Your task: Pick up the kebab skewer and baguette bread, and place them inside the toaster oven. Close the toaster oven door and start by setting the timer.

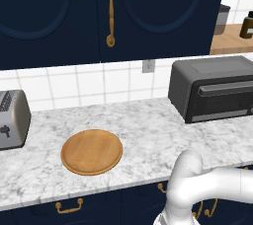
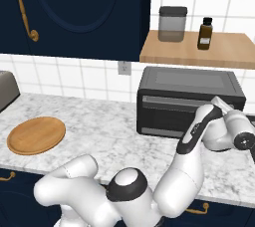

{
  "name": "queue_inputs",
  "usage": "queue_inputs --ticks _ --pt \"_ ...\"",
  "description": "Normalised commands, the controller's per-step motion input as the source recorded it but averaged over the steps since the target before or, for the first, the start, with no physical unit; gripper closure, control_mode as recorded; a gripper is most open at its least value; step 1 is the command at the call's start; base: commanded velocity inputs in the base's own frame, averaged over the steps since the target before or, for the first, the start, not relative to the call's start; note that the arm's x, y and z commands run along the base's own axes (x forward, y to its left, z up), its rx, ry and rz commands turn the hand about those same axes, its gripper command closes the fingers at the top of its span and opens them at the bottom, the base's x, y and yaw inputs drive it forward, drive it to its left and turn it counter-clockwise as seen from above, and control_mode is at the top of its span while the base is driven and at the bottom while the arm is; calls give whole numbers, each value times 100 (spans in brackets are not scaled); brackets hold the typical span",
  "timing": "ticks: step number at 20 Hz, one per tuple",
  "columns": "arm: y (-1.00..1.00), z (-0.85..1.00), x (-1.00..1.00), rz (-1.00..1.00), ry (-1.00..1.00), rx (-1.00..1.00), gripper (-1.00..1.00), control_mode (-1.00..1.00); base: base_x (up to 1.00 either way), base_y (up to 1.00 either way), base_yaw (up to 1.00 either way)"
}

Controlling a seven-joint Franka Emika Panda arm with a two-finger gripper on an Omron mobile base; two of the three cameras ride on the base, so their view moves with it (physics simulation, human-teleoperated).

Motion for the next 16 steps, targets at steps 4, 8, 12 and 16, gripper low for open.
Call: queue_inputs --ticks 4,8,12,16 --pt "0 0 6 0 0 0 -100 -100 0 0 0" --pt "0 0 9 0 0 0 -100 -100 0 0 0" --pt "0 0 15 0 0 0 -100 -100 0 0 0" --pt "0 0 20 0 0 0 -100 -100 0 0 0"
